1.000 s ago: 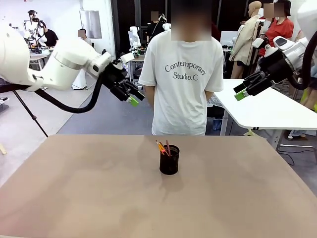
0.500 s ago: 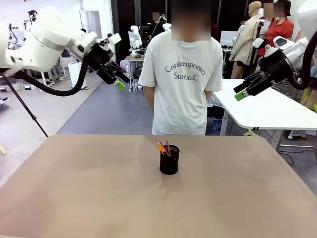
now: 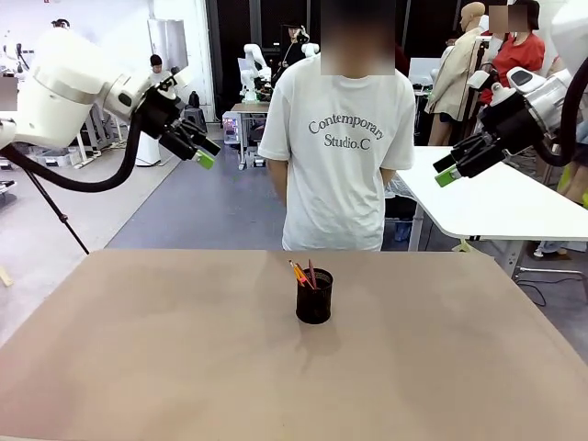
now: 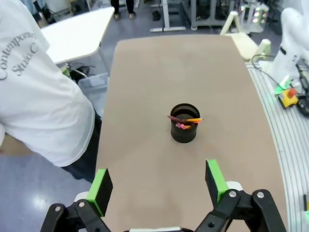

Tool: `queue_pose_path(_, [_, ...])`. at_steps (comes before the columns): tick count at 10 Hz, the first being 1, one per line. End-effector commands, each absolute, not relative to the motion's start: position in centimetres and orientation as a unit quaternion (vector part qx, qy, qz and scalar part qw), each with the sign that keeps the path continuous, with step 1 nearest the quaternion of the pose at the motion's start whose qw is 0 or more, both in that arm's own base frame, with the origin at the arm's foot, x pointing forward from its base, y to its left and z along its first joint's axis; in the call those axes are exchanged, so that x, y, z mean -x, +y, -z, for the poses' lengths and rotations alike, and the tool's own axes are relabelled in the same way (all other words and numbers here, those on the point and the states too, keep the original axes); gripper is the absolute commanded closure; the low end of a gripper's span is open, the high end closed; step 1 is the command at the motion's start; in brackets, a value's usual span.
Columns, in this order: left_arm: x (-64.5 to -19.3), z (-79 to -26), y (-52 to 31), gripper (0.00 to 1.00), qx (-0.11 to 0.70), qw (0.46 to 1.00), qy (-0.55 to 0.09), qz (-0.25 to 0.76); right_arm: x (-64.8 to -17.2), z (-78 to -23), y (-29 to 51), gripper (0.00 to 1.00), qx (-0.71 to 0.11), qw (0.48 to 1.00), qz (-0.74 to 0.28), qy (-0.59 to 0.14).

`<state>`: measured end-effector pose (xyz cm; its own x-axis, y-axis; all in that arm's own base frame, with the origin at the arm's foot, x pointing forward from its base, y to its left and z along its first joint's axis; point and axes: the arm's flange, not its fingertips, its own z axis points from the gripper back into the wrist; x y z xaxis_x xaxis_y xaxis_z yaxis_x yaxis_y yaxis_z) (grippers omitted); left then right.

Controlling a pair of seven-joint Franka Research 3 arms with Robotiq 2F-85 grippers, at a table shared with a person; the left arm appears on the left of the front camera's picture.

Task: Place the pens into the pen holder.
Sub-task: Pick up a writing instrument from the table and place it into the Pen holder.

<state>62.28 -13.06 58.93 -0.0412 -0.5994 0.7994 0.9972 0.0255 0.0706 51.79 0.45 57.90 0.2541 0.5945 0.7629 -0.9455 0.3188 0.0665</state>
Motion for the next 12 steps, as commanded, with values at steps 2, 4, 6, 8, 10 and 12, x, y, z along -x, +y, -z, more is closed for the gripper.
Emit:
queue_pose_path(2, [-60.0, -57.6, -11.6, 0.0, 0.294, 0.622, -0.374, 0.621, -51.7, -58.0, 0.6, 0.0, -0.27, 0.744, -0.518, -0.325])
queue_pose_path(4, [-59.9, -57.4, -11.5, 0.0, 0.297, 0.623, -0.376, 0.619, -51.7, -58.0, 0.6, 0.0, -0.27, 0.744, -0.518, -0.325])
queue_pose_path(6, [-61.0, -57.7, -11.5, 0.0, 0.298, 0.628, -0.361, 0.621, -51.7, -58.0, 0.6, 0.0, -0.27, 0.744, -0.518, -0.325])
queue_pose_path(8, [-61.0, -57.7, -11.5, 0.0, 0.298, 0.628, -0.361, 0.621, -51.7, -58.0, 0.6, 0.0, -0.27, 0.744, -0.518, -0.325])
queue_pose_path(10, [-61.0, -57.7, -11.5, 0.0, 0.298, 0.628, -0.361, 0.621, -51.7, -58.0, 0.6, 0.0, -0.27, 0.744, -0.518, -0.325])
queue_pose_path(12, [-61.0, -57.7, -11.5, 0.0, 0.298, 0.628, -0.361, 0.621, -51.7, -58.0, 0.6, 0.0, -0.27, 0.744, -0.518, -0.325])
